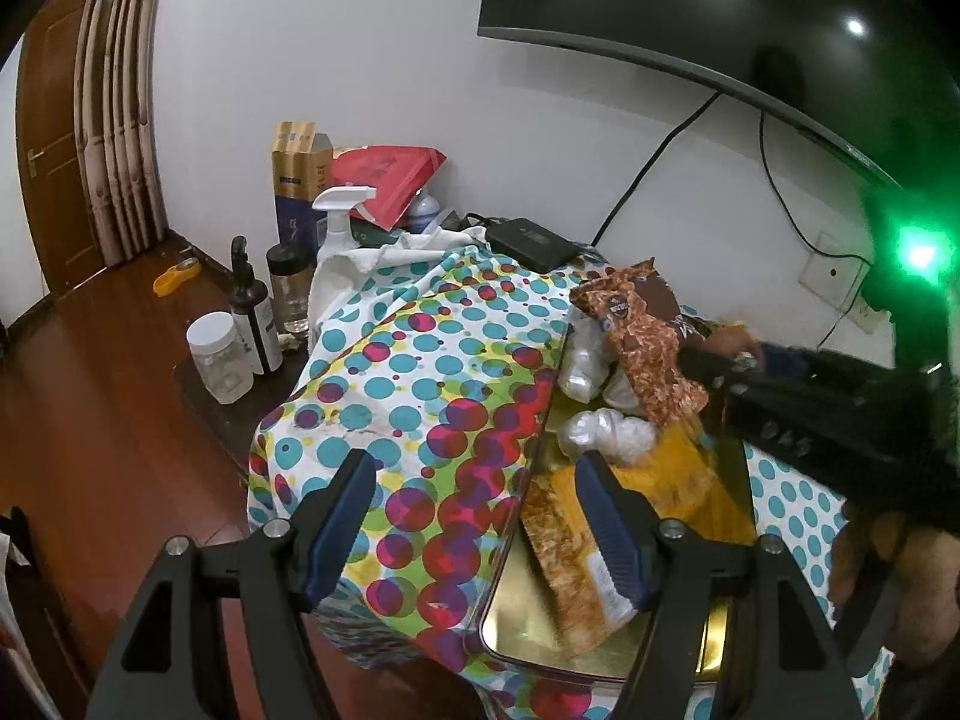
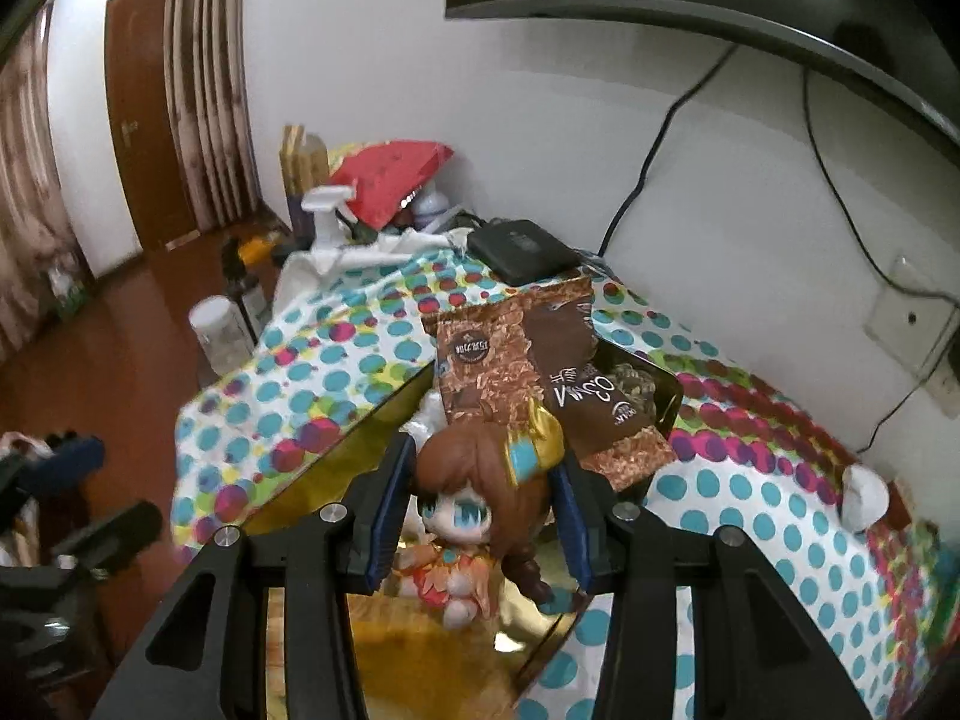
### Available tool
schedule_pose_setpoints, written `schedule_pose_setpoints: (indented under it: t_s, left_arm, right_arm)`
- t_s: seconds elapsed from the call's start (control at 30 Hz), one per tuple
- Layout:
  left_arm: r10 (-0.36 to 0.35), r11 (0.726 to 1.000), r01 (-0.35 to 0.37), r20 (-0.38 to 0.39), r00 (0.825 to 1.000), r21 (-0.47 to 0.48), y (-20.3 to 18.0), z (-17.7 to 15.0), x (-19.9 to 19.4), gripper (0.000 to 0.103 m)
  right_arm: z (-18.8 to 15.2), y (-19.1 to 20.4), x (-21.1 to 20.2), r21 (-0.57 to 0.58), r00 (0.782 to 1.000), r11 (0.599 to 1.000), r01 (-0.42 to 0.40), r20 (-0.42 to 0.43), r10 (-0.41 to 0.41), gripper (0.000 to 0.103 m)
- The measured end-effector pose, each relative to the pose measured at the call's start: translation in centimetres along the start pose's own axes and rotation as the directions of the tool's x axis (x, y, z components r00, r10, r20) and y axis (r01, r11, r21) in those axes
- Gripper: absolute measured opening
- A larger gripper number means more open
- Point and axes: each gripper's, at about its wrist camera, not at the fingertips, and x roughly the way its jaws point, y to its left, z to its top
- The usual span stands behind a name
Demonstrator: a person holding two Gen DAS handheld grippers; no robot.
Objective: Organize objects
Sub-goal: 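Lower brown reindeer figurine into gold tray and open right tool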
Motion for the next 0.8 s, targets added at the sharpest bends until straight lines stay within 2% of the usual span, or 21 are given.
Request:
schedule_pose_setpoints:
  t_s: [0.07,0.37,0.47,0.53,0.63,0.67,0.7,0.8]
  left_arm:
    - [-0.003,1.0,0.003,-0.008,1.0,-0.001,0.1,0.1,0.2,0.071]
    - [-0.003,1.0,0.002,-0.026,1.0,-0.014,0.4,-0.2,0.7,0.071]
    - [-0.002,1.0,0.001,-0.028,1.0,-0.013,0.3,-0.3,0.6,0.071]
    - [0.0,1.0,0.0,-0.028,1.0,-0.008,0.1,-0.3,0.6,0.071]
    - [-0.001,1.0,0.001,-0.03,1.0,-0.002,-0.3,-0.4,0.4,0.071]
    - [0.001,1.0,-0.001,-0.028,1.0,-0.002,-0.4,-0.4,0.2,0.071]
    - [0.001,1.0,-0.001,-0.026,1.0,-0.001,-0.5,-0.4,0.1,0.071]
    - [-0.001,1.0,0.001,-0.019,1.0,0.005,-1.3,-0.1,-0.2,0.071]
  right_arm:
    - [-0.3,0.1,1.4,0.017,0.999,1.0,-0.006,-0.041,0.007,0.039]
    - [-1.4,0.9,2.6,-0.027,0.997,0.999,0.017,-0.074,-0.019,0.038]
    - [-1.3,1.0,2.5,-0.032,0.997,0.999,0.015,-0.071,-0.017,0.026]
    - [-1.2,1.0,2.5,-0.034,0.997,0.999,0.012,-0.077,-0.015,0.026]
    - [-1.1,0.7,1.5,-0.018,0.999,1.0,-0.002,-0.038,0.002,0.047]
    - [-1.1,0.4,0.7,-0.006,1.0,1.0,0.0,-0.012,0.0,0.061]
    - [-1.2,0.1,0.0,0.005,1.0,1.0,0.001,0.01,-0.001,0.066]
    - [-1.7,-1.7,-2.3,0.047,0.998,0.999,0.007,0.055,-0.01,0.066]
